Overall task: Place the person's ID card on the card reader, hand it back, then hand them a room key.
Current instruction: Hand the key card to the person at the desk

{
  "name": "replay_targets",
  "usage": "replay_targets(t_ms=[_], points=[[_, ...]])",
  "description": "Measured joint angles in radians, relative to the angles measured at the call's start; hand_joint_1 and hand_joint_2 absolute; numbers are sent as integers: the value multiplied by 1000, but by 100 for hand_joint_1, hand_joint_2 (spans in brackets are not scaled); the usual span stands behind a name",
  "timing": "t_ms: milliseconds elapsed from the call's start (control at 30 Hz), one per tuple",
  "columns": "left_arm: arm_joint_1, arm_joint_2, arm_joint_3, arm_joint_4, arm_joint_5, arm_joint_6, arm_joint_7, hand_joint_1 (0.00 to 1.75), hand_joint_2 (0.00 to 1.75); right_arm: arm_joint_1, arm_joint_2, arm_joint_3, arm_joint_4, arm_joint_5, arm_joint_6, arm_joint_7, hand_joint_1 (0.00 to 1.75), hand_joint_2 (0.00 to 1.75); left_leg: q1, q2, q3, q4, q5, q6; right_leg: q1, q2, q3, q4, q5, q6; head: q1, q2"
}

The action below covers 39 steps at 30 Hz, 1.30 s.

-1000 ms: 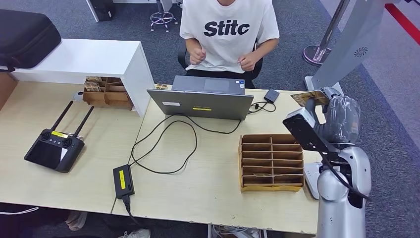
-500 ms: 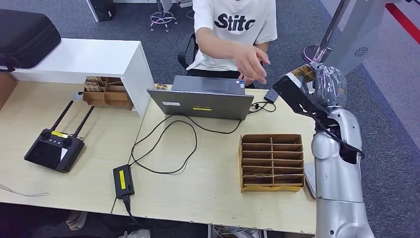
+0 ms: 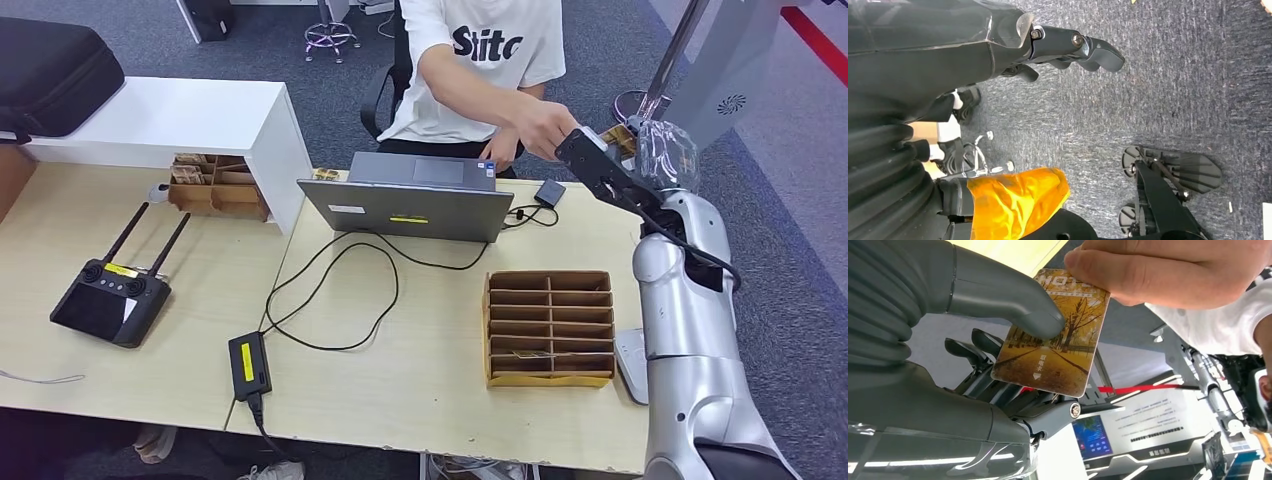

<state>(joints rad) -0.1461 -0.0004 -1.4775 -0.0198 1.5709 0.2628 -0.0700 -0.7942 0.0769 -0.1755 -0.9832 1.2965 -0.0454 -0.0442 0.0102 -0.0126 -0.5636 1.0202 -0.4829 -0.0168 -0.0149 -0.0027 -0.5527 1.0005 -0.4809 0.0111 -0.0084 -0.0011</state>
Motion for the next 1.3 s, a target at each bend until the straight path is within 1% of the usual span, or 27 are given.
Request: replay_targets(t_ms=[67, 100, 267, 367, 500, 700, 867, 1000, 1133, 1300], points=[[0, 0, 0, 0, 0, 0, 1, 0, 175, -1, 3, 0, 7, 7, 0, -5, 25, 175, 0, -1, -1, 0, 0, 0, 0, -1, 0, 0, 0, 0, 0, 0], [0, 0, 0, 0, 0, 1, 2, 0, 175, -1, 6, 0, 9, 10, 0, -7, 0, 175, 0, -1, -1, 0, 0, 0, 0, -1, 0, 0, 0, 0, 0, 0], [0, 0, 0, 0, 0, 5, 7, 0, 175, 0, 18, 0, 0, 15, 1, -13, 0, 175, 0, -1, -2, 0, 0, 0, 0, 0, -1, 0, 0, 0, 0, 0], [0, 1, 0, 0, 0, 8, 11, 0, 175, 9, 29, 2, -36, 15, 2, -23, 0, 175, 0, 1, -2, 0, 0, 0, 0, 1, -1, 0, 0, 0, 0, 0], [0, 1, 0, 0, 0, 10, 13, 0, 175, 43, 45, 17, -135, -4, 16, -41, 0, 175, 0, 1, -2, 0, 0, 0, 0, 1, -2, 0, 0, 0, 0, 0], [1, -1, 4, 0, 0, 21, 13, 0, 175, 105, 52, 50, -323, -64, 38, -69, 0, 175, 0, 1, -2, 0, 0, 0, 0, 1, -2, 0, 0, 0, 0, 0], [3, -8, 23, 0, 0, 33, 13, 0, 175, 195, 46, 75, -487, -120, 34, -97, 0, 175, 0, 1, -2, 0, 0, 0, 0, 1, -2, 0, 0, 0, 0, 0], [5, -15, 51, 0, 0, 40, 13, 0, 175, 289, 21, 78, -594, -156, 11, -119, 0, 175, 0, 0, -2, 1, 0, 0, 0, 0, -2, -1, 0, 0, 0, 0], [6, -21, 83, 0, 0, 45, 10, 0, 175, 389, -16, 66, -664, -179, -19, -144, 0, 175, 0, 1, -2, 1, 0, 0, 0, 1, -2, -1, 0, 0, 0, 0], [10, -30, 120, 0, 0, 56, 10, 0, 175, 520, -55, 20, -720, -193, -52, -166, 0, 175, 0, 0, -3, 1, 0, 0, 0, 0, -2, -1, 0, 0, 0, 0]])
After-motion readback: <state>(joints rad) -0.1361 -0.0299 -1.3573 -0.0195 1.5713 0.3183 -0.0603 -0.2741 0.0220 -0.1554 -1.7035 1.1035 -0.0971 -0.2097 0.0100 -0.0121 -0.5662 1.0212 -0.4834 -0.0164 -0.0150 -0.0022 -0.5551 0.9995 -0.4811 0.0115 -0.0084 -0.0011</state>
